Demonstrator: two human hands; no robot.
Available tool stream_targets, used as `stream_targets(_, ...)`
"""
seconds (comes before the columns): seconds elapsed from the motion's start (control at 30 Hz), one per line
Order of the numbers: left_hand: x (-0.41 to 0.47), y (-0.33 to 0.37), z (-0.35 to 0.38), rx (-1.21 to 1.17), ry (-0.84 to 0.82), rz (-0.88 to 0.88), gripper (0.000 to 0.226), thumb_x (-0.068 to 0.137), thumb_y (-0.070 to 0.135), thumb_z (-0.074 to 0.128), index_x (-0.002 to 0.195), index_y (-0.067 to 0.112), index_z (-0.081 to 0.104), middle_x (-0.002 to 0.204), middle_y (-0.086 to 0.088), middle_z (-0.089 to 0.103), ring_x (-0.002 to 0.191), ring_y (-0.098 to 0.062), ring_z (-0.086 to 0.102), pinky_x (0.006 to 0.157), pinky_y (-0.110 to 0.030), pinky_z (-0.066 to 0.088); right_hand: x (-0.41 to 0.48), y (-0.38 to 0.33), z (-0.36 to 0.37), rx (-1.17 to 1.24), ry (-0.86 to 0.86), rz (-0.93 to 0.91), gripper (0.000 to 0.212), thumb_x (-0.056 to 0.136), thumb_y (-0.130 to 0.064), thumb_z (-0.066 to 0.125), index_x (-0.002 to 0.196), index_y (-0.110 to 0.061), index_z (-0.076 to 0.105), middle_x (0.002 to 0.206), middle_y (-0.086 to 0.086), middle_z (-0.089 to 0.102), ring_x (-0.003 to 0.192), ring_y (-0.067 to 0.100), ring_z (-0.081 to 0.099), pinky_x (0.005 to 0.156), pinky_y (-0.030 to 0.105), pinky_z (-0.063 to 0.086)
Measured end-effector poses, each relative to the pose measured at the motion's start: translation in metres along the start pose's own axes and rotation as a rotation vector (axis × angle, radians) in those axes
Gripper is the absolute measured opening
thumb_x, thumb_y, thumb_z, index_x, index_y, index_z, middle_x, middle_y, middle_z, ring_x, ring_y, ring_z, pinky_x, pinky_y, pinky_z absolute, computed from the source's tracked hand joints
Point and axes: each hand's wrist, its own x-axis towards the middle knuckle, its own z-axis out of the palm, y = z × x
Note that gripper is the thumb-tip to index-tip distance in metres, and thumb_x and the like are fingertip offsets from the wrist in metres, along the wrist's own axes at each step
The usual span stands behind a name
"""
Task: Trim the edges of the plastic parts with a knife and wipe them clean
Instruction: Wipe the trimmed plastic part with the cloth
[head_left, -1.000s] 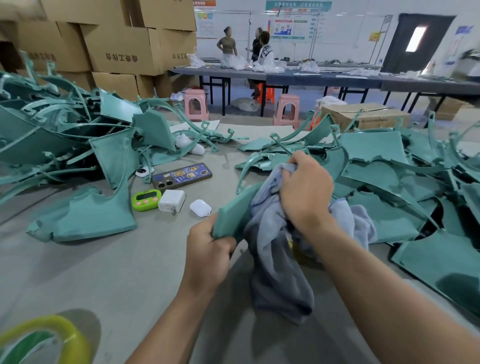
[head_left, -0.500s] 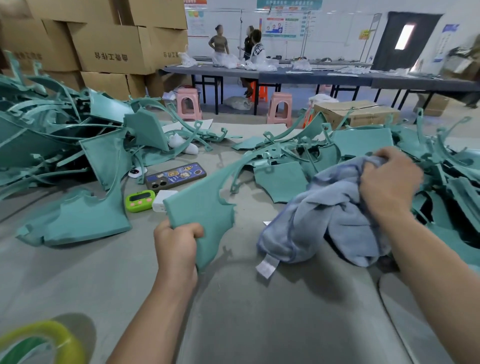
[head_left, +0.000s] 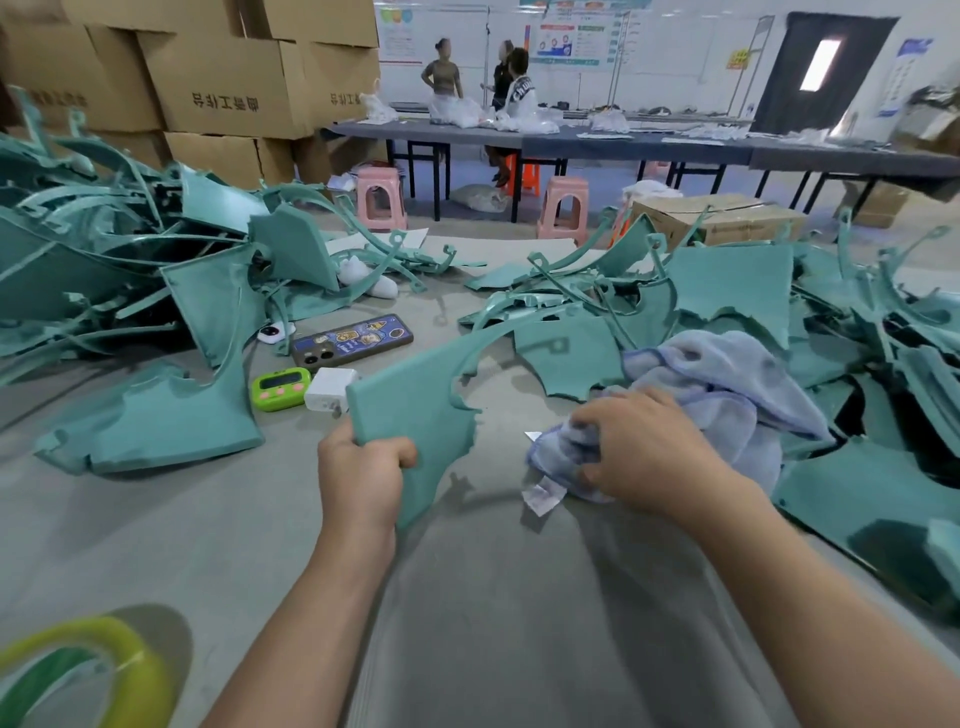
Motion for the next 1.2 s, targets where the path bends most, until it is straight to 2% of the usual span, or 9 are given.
stream_targets(0.2, 0.001, 0.001, 0.001, -0.014, 0.008, 0.011, 0.039, 0.044, 0.004, 0.058, 0.08, 0.012, 0.07, 0.071, 0.002, 0.07, 0.067, -0.025, 0.061, 0.062, -0.036, 0.049, 0.002, 0.042, 0.02, 0.144, 0.346, 0.514, 0.011, 0.08, -0.012, 0.07, 0.084, -0.02, 0.076, 0.083, 0.007, 0.071, 0.088, 0.032, 0.064, 0.065, 0.035, 0.034)
stream_targets(0.37, 0.002, 0.001, 0.001, -0.03, 0.033, 0.0, 0.034, 0.043, 0.005, 0.058, 0.074, 0.012, 0.07, 0.069, 0.002, 0.069, 0.065, -0.025, 0.06, 0.062, -0.036, 0.048, -0.002, 0.014, 0.043, 0.339, 0.518, 0.342, 0.031, 0.074, -0.001, 0.068, 0.098, -0.019, 0.077, 0.109, 0.002, 0.073, 0.11, 0.029, 0.055, 0.095, 0.037, 0.03)
stream_targets(0.43, 0.002, 0.0, 0.001, -0.024, 0.039, -0.002, 0.033, 0.044, 0.005, 0.058, 0.072, 0.017, 0.071, 0.065, 0.005, 0.069, 0.062, -0.023, 0.06, 0.059, -0.033, 0.049, -0.005, -0.002, 0.041, 0.527, 0.609, 0.231, 0.033, 0.074, -0.001, 0.066, 0.099, -0.019, 0.078, 0.098, 0.0, 0.073, 0.097, 0.023, 0.06, 0.086, 0.03, 0.039)
stream_targets(0.57, 0.002, 0.001, 0.001, -0.036, 0.041, 0.006, 0.035, 0.047, 0.007, 0.062, 0.072, 0.027, 0.075, 0.067, 0.007, 0.072, 0.062, -0.018, 0.064, 0.059, -0.031, 0.051, -0.014, -0.021, 0.05, 0.443, 0.374, 0.163, 0.006, 0.087, -0.03, 0.06, 0.086, -0.031, 0.066, 0.068, -0.008, 0.064, 0.064, 0.018, 0.055, 0.059, 0.029, 0.034)
stream_targets(0.8, 0.001, 0.0, -0.001, -0.044, 0.037, 0.001, 0.031, 0.051, 0.004, 0.065, 0.073, 0.023, 0.075, 0.07, 0.006, 0.074, 0.061, -0.017, 0.066, 0.058, -0.03, 0.053, -0.011, 0.004, 0.051, 0.429, 0.292, 0.335, 0.021, 0.089, -0.018, 0.054, 0.106, -0.014, 0.066, 0.102, 0.008, 0.064, 0.103, 0.032, 0.057, 0.085, 0.035, 0.04)
stream_targets(0.87, 0.002, -0.002, -0.001, -0.032, 0.041, 0.0, 0.029, 0.055, 0.001, 0.066, 0.076, 0.019, 0.074, 0.072, 0.004, 0.075, 0.065, -0.021, 0.067, 0.059, -0.032, 0.054, -0.015, -0.006, 0.045, 0.483, 0.344, 0.281, 0.024, 0.088, -0.01, 0.059, 0.108, -0.021, 0.065, 0.096, -0.002, 0.057, 0.1, 0.026, 0.055, 0.084, 0.032, 0.038)
stream_targets(0.97, 0.003, -0.002, -0.001, -0.03, 0.046, 0.004, 0.03, 0.054, 0.004, 0.067, 0.075, 0.023, 0.075, 0.072, 0.005, 0.075, 0.066, -0.021, 0.067, 0.063, -0.033, 0.054, -0.021, -0.018, 0.039, 0.367, 0.372, 0.299, 0.014, 0.093, -0.027, 0.059, 0.084, -0.022, 0.068, 0.075, 0.001, 0.056, 0.078, 0.028, 0.057, 0.065, 0.035, 0.035)
stream_targets(1.03, 0.002, -0.002, -0.001, -0.038, 0.049, 0.018, 0.029, 0.062, 0.001, 0.072, 0.075, 0.026, 0.077, 0.075, 0.005, 0.076, 0.067, -0.019, 0.07, 0.065, -0.033, 0.055, -0.022, -0.024, 0.039, 0.25, 0.209, 0.357, 0.028, 0.097, -0.042, 0.051, 0.082, -0.022, 0.063, 0.081, 0.001, 0.063, 0.076, 0.027, 0.056, 0.063, 0.035, 0.035)
stream_targets(1.2, 0.001, -0.002, 0.001, -0.058, 0.064, 0.061, 0.018, 0.077, 0.018, 0.076, 0.079, 0.036, 0.079, 0.077, 0.007, 0.077, 0.066, -0.012, 0.072, 0.056, -0.028, 0.057, -0.018, -0.029, 0.042, 0.353, 0.01, 0.353, 0.01, 0.1, -0.034, 0.046, 0.096, -0.026, 0.051, 0.096, -0.005, 0.05, 0.084, 0.021, 0.048, 0.071, 0.036, 0.037)
